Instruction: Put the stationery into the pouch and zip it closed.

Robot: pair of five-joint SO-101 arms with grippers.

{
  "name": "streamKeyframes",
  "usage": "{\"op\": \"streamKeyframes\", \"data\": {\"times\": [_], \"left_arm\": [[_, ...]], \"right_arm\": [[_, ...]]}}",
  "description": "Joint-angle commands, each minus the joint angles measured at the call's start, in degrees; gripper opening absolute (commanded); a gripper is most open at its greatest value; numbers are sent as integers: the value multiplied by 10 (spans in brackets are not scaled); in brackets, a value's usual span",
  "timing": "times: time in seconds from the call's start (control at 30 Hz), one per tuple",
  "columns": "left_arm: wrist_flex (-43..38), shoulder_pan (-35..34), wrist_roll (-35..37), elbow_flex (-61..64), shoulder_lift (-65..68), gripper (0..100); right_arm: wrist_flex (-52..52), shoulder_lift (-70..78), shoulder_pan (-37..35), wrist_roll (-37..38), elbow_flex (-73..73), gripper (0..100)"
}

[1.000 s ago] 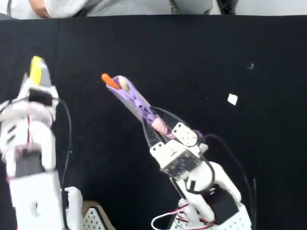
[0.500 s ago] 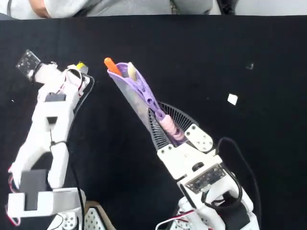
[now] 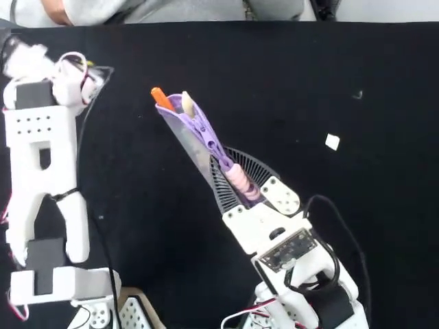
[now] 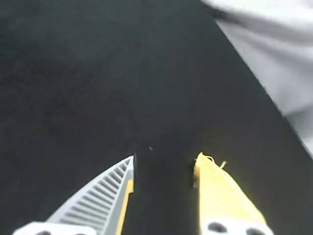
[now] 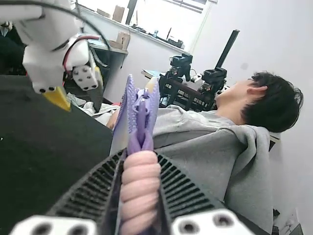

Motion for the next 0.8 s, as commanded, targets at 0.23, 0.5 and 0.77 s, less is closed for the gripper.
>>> {"op": "streamKeyframes", "data": {"times": [0.23, 0.5, 0.77], "left_arm": [[140, 71, -22, -160, 59, 207], [58, -29, -13, -164, 170, 202], [-19, -36, 57, -163, 300, 205]], "right_arm": [[20, -65, 6, -2, -26, 11], [20, -65, 6, -4, -44, 11], [15, -65, 6, -4, -52, 11]]}}
